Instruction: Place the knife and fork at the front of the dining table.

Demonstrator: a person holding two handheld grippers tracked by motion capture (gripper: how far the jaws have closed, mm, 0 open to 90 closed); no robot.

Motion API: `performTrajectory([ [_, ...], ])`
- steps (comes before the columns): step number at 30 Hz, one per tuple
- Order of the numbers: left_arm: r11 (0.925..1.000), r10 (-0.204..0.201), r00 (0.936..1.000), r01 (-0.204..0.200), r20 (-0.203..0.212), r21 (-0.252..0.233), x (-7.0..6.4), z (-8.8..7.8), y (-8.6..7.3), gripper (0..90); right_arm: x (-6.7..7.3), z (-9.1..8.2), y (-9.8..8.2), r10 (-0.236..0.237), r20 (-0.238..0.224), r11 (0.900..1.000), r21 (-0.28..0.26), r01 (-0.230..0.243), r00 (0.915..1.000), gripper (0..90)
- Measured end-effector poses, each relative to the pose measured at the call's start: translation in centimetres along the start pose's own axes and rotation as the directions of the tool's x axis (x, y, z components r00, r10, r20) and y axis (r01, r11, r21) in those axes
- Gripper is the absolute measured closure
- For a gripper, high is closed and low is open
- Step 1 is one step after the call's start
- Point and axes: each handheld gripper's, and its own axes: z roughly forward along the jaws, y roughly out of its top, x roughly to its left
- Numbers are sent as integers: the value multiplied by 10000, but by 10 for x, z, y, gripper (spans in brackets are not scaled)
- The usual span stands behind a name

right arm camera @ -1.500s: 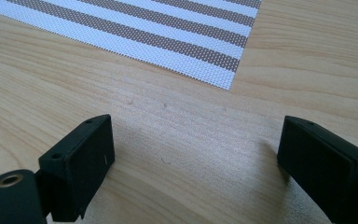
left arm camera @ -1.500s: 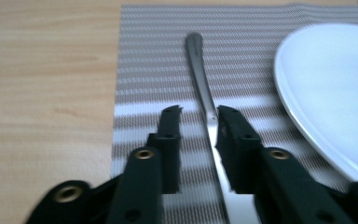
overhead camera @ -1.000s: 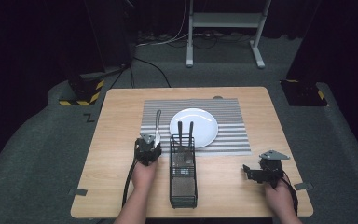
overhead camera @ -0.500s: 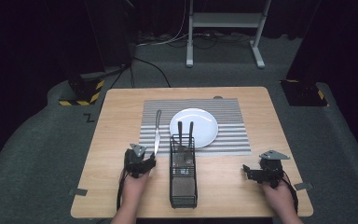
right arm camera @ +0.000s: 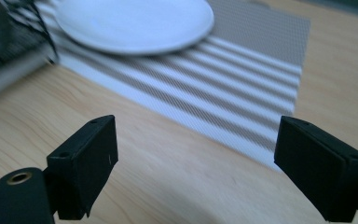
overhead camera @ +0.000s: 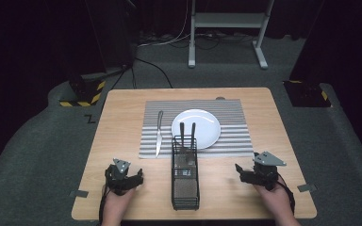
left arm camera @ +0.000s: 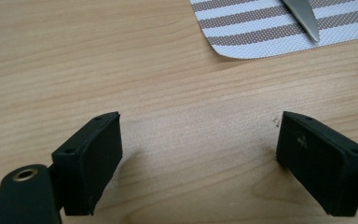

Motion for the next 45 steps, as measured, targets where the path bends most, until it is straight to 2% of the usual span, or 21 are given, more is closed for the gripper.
performTrajectory([
  [3, 9986, -495, 9984, 489, 275, 195, 0, -1, -1, 149, 16, -5, 18, -126, -204, 9983, -566, 114, 9997, 117],
  [6, 9987, -475, 9985, 470, 280, 191, 0, 0, -1, 142, 28, -6, 37, -149, -202, 9943, -1056, 127, 9997, 106],
  [10, 9988, -454, 9983, 448, 366, 182, 0, 0, -1, 139, 45, -4, 61, -79, -5, 9825, -1864, 77, 10000, 105],
  [12, 9989, -441, 9981, 434, 424, 178, 1, 0, -1, 136, 51, -2, 70, 94, -195, 9778, -2090, -133, 9998, 105],
  [14, 9989, -440, 9982, 433, 419, 176, 0, 0, -1, 135, 58, 0, 80, 186, -397, 9687, -2468, -278, 9990, 106],
  [15, 9991, -411, 9984, 406, 393, 154, 0, 0, -1, 136, 60, 1, 85, 158, -606, 9617, -2722, -318, 9980, 106],
  [16, 9992, -377, 9985, 371, 393, 156, 0, -1, -1, 140, 64, 2, 92, 105, -849, 9506, -3084, -363, 9963, 113],
  [18, 9992, -369, 9984, 363, 419, 150, 0, -1, -1, 143, 68, 4, 102, 163, -873, 9404, -3371, -450, 9961, 141],
  [20, 9992, -365, 9985, 359, 414, 151, 0, -1, -1, 142, 75, 8, 113, 133, -786, 9337, -3557, -405, 9968, 218],
  [23, 9992, -368, 9984, 363, 422, 146, 0, -1, -1, 143, 86, 13, 121, -101, -702, 9244, -3809, -174, 9975, 375],
  [24, 9993, -347, 9984, 341, 442, 149, 0, -1, -2, 143, 90, 15, 123, -185, -652, 9198, -3922, -85, 9977, 433],
  [25, 9994, -319, 9985, 312, 452, 153, 0, -1, -2, 143, 95, 17, 124, -291, -558, 9096, -4155, 33, 9980, 478],
  [27, 9994, -333, 9983, 326, 469, 151, 0, -1, -2, 143, 101, 21, 125, -400, -409, 9007, -4340, 183, 9984, 534],
  [30, 9994, -333, 9983, 326, 480, 152, 0, -1, -2, 143, 106, 28, 128, -459, -329, 9015, -4320, 272, 9984, 609],
  [34, 9994, -327, 9983, 320, 476, 148, 0, -1, -2, 143, 106, 37, 129, -138, -947, 9144, -4040, -258, 9954, 690],
  [39, 9993, -334, 9983, 327, 485, 154, 0, -1, -2, 143, 108, 45, 129, 24, -1143, 9221, -3843, -464, 9934, 745],
  [45, 9994, -331, 9982, 324, 498, 157, 0, -1, -2, 143, 109, 47, 128, 177, -1401, 9215, -3820, -706, 9900, 792],
])
